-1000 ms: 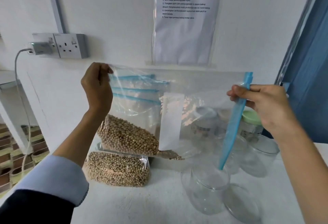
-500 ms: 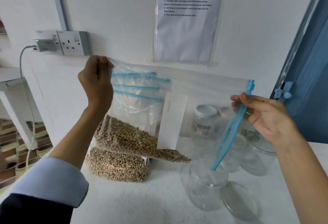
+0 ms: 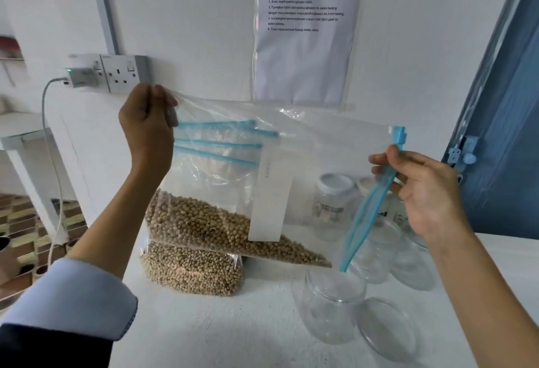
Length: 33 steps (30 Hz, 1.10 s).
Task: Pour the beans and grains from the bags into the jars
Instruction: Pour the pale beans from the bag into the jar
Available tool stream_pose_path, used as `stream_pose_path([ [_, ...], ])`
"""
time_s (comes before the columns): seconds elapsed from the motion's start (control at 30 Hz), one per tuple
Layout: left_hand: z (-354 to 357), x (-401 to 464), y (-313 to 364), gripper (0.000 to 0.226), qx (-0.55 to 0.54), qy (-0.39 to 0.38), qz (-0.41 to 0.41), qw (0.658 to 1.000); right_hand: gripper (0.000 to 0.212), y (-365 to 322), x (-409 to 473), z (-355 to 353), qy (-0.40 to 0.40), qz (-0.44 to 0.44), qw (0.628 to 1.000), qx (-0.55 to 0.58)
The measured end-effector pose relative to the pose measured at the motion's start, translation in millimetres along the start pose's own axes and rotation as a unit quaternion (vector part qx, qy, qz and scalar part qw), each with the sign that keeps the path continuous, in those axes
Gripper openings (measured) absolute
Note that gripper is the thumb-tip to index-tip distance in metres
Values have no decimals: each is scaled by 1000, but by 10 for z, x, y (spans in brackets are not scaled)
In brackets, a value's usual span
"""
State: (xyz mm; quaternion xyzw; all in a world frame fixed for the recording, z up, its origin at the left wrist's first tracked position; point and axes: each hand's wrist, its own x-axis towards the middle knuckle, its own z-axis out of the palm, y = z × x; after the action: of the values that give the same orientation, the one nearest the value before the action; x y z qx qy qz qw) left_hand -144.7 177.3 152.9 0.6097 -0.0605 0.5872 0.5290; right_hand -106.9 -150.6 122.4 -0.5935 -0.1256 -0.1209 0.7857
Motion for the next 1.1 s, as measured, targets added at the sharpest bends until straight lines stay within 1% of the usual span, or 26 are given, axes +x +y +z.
stream_pose_path([
  [0.03,-6,-1,15,35,-8,-5,-19,1000,19,17,-11,-6,6,-12,1000,-11],
  [0.1,-12,-11,28,37,-25,-8,-53,998,15,53,-30,-22,17,-63,996,-66],
  [0.17,-8,-31,29,38,-35,0,-80,996,12,90,-47,-30,10,-108,987,-115],
  [0.3,20,-52,42,38,-70,16,-135,988,20,118,-38,-52,-4,-139,975,-174],
  [0.37,10,-55,53,38,-80,19,-147,986,23,104,-27,-60,-9,-117,981,-155],
  [0.43,-10,-66,57,42,-75,0,-132,989,25,85,-18,-79,-32,-50,996,-71],
  [0.5,-22,-73,67,44,-37,-14,-110,993,32,81,11,-119,-72,8,997,5],
  [0.57,-19,-54,68,45,-12,-1,-109,994,50,76,32,-159,-111,26,993,33],
  [0.6,-16,-41,64,44,-8,8,-111,994,56,73,37,-170,-119,20,992,23],
  [0.63,-11,-29,56,43,-6,15,-111,994,58,69,39,-175,-119,6,993,4],
  [0.67,-6,-24,49,43,-5,21,-111,994,53,68,40,-169,-108,-9,994,-19],
  [0.73,10,-29,44,42,-7,32,-109,993,35,62,15,-120,-69,-27,997,-32],
  [0.9,38,-46,92,43,-29,58,-109,992,2,76,-50,-23,-10,-18,999,-33],
  [0.93,42,-47,109,44,-34,64,-107,992,4,71,-52,-21,1,-18,999,-36],
  [1.1,86,-47,215,43,-43,95,-94,990,9,-10,-38,12,7,-7,999,-33],
])
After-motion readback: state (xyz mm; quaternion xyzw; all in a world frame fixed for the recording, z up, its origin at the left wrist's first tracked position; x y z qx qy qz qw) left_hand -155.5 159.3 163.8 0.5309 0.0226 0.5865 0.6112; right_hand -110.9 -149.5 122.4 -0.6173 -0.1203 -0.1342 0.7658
